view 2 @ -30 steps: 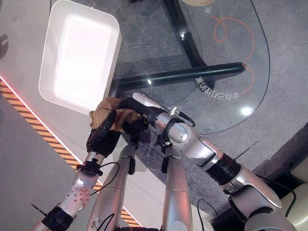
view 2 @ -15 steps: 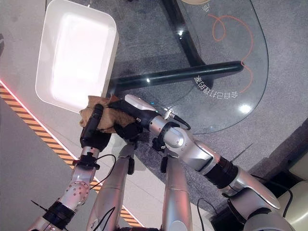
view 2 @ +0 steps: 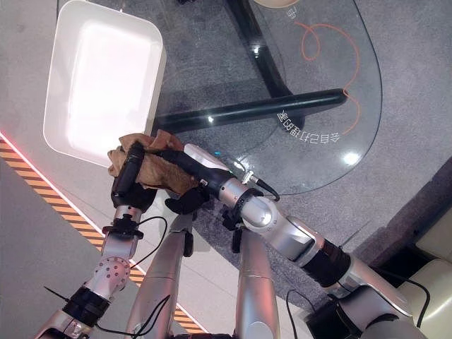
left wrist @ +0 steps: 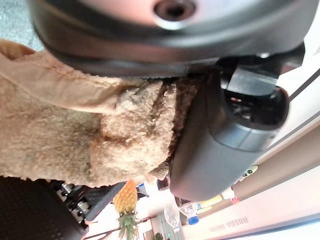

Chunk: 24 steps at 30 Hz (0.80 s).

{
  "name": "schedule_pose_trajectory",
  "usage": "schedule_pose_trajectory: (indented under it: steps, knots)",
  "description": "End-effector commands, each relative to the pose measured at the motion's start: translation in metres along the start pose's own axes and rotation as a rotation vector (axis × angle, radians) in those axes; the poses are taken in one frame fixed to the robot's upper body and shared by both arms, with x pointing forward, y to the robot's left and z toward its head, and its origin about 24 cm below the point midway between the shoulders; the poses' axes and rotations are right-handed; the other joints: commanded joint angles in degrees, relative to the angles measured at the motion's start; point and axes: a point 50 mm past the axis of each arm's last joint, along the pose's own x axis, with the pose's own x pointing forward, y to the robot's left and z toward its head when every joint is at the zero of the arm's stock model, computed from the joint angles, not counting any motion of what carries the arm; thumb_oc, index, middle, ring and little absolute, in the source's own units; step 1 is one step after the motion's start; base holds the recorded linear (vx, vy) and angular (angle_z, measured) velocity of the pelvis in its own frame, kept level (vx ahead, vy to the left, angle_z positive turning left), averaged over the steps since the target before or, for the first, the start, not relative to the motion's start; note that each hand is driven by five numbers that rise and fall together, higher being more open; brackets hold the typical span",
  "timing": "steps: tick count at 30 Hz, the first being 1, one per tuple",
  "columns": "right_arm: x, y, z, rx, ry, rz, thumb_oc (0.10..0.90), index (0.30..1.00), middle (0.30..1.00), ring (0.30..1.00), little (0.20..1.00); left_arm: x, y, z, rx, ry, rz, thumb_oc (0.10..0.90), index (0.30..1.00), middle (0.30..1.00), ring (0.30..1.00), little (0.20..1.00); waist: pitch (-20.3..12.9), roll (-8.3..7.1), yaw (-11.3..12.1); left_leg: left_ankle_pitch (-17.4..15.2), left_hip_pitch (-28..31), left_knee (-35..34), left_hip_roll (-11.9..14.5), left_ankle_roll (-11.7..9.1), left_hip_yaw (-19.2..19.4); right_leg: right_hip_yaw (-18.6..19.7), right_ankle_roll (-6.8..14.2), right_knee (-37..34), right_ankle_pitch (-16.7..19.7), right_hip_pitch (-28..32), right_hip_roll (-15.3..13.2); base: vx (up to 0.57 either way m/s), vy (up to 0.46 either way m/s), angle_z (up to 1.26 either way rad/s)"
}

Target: Wipe the table with a cloth and put it in the basket.

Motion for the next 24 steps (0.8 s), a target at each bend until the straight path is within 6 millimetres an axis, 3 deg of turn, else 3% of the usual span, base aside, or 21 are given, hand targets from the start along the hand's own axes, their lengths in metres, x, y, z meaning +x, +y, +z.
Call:
schedule_pose_trajectory:
  steps: [1, 7, 13, 16, 17, 18, 19, 20, 24]
  knots:
    - [-0.004, -0.016, 0.053, 0.113, -0.31, -0.114, 0.8, 0.9, 0.9, 0.9, 0.9, -0.001, -0.077, -0.018, -0.095, 0.02, -0.463, 0.1, 0.3, 0.3, 0.3, 0.2, -1.5, 0.44, 1.08, -6.33, 1.74, 2.06, -4.14, 3.48, 2.32, 1.87, 2.11, -3.69, 3.13, 0.37, 4.13, 0.0, 0.0, 0.0]
    - [-0.011, -0.027, 0.058, 0.149, -0.367, -0.192, 0.8, 0.9, 0.9, 0.9, 0.9, -0.002, -0.078, -0.016, -0.086, 0.009, -0.464, 0.1, 0.3, 0.3, 0.3, 0.2, -1.5, 0.25, 0.71, -6.71, 1.52, 2.36, -4.0, 3.66, 2.48, 2.2, 2.27, -3.37, 3.09, 0.08, 4.3, 0.0, 0.0, 0.0]
    - [-0.019, -0.036, 0.061, 0.236, -0.423, -0.256, 0.8, 0.9, 0.9, 0.9, 0.9, -0.003, -0.076, -0.015, -0.079, 0.002, -0.462, 0.163, 0.354, 0.354, 0.354, 0.263, -1.5, -0.02, 0.31, -6.98, 1.62, 2.48, -3.8, 3.72, 2.72, 2.48, 2.38, -3.33, 3.11, 0.2, 4.47, 0.0, 0.0, 0.0]
    - [-0.023, -0.038, 0.061, 0.304, -0.453, -0.274, 0.8, 0.9, 0.9, 0.9, 0.9, -0.004, -0.076, -0.015, -0.074, 0.004, -0.472, 0.396, 0.554, 0.554, 0.554, 0.496, -1.5, -0.11, 0.12, -7.13, 1.8, 2.4, -3.73, 3.76, 2.8, 2.61, 2.44, -3.36, 3.08, 0.32, 4.54, 0.0, 0.0, 0.0]
    - [-0.023, -0.038, 0.061, 0.313, -0.456, -0.274, 0.8, 0.9, 0.9, 0.9, 0.9, -0.004, -0.076, -0.015, -0.073, 0.005, -0.474, 0.413, 0.568, 0.568, 0.568, 0.513, -1.5, -0.12, 0.09, -7.17, 1.8, 2.44, -3.71, 3.77, 2.81, 2.63, 2.45, -3.3, 3.06, 0.31, 4.55, 0.0, 0.0, 0.0]
    - [-0.024, -0.038, 0.061, 0.323, -0.461, -0.275, 0.8, 0.9, 0.9, 0.9, 0.9, -0.004, -0.076, -0.015, -0.073, 0.005, -0.477, 0.498, 0.641, 0.641, 0.641, 0.598, -1.5, -0.15, 0.02, -7.23, 1.85, 2.45, -3.67, 3.77, 2.83, 2.67, 2.47, -3.27, 3.04, 0.31, 4.56, 0.0, 0.0, 0.0]
    - [-0.024, -0.038, 0.061, 0.33, -0.464, -0.274, 0.8, 0.9, 0.9, 0.9, 0.9, -0.004, -0.076, -0.015, -0.073, 0.004, -0.481, 0.687, 0.804, 0.804, 0.804, 0.787, -1.5, -0.15, -0.01, -7.25, 1.76, 2.5, -3.64, 3.75, 2.89, 2.7, 2.48, -3.26, 3.04, 0.25, 4.57, 0.0, 0.0, 0.0]
    - [-0.025, -0.037, 0.061, 0.338, -0.469, -0.274, 0.8, 0.9, 0.9, 0.9, 0.9, -0.005, -0.076, -0.015, -0.074, 0.003, -0.485, 0.8, 0.9, 0.9, 0.9, 0.9, -1.5, -0.15, -0.07, -7.25, 1.68, 2.46, -3.6, 3.78, 2.96, 2.72, 2.48, -3.28, 3.06, 0.15, 4.59, 0.0, 0.0, 0.0]
    - [-0.026, -0.036, 0.06, 0.353, -0.468, -0.272, 0.8, 0.9, 0.9, 0.9, 0.9, -0.005, -0.078, -0.015, -0.077, 0.0, -0.495, 0.8, 0.9, 0.9, 0.9, 0.9, -1.5, -0.15, -0.2, -7.3, 1.62, 2.45, -3.59, 3.73, 3.04, 2.77, 2.42, -3.39, 2.98, 0.15, 4.6, 0.0, 0.0, 0.0]
